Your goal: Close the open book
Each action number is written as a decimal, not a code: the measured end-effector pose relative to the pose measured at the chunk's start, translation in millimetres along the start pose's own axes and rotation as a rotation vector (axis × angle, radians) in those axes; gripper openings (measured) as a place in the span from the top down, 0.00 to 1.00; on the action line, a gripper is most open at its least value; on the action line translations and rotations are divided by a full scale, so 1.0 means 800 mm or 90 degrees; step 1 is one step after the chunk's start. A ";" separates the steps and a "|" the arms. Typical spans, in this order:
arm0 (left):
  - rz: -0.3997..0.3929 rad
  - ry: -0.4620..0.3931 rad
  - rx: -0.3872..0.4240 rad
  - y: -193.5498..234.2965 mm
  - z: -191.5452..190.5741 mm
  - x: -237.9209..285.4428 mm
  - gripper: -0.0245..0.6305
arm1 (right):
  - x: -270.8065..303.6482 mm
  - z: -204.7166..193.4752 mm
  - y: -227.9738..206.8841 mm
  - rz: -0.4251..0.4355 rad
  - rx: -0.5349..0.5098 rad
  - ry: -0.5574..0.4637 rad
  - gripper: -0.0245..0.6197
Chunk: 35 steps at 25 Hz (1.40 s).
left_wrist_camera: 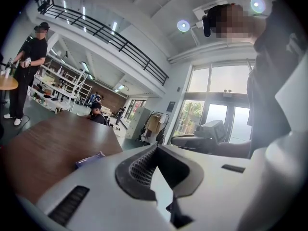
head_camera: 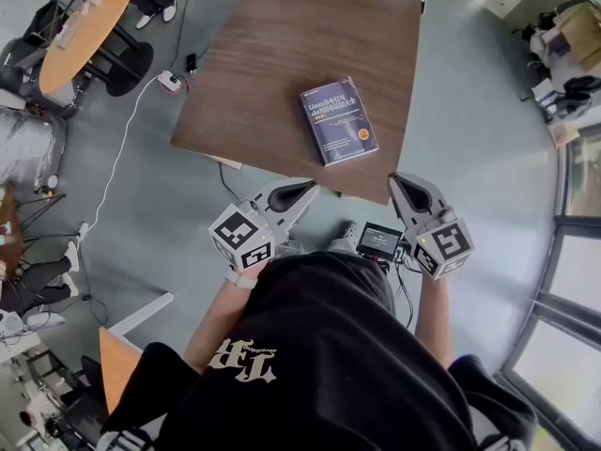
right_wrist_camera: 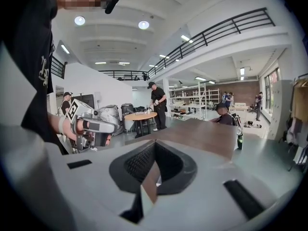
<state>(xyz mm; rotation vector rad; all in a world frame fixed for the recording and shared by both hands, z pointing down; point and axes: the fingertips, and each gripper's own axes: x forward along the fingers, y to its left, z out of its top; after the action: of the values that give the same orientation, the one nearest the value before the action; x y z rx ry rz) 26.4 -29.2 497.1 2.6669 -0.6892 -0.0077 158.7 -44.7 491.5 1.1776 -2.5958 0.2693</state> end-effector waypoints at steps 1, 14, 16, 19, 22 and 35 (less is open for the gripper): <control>0.002 0.002 0.002 -0.002 0.000 0.004 0.95 | -0.003 -0.002 -0.003 0.002 0.002 -0.001 0.98; 0.008 0.005 0.004 -0.015 -0.002 0.031 0.95 | -0.012 -0.026 -0.021 0.010 0.025 -0.003 0.98; 0.007 0.003 0.002 -0.016 -0.002 0.034 0.95 | -0.014 -0.027 -0.023 0.008 0.027 -0.001 0.98; 0.005 0.002 0.002 -0.015 -0.002 0.037 0.95 | -0.016 -0.029 -0.027 0.004 0.027 0.000 0.98; 0.004 0.003 0.001 -0.016 -0.003 0.038 0.95 | -0.018 -0.030 -0.028 0.001 0.027 0.001 0.98; 0.004 0.007 -0.008 -0.014 -0.008 0.041 0.95 | -0.018 -0.035 -0.026 0.005 0.029 0.008 0.98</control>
<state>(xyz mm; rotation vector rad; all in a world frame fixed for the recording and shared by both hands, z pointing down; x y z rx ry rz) 61.2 -32.9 501.7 2.6510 -0.6929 0.0044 188.6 -40.5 514.4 1.1779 -2.5959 0.3386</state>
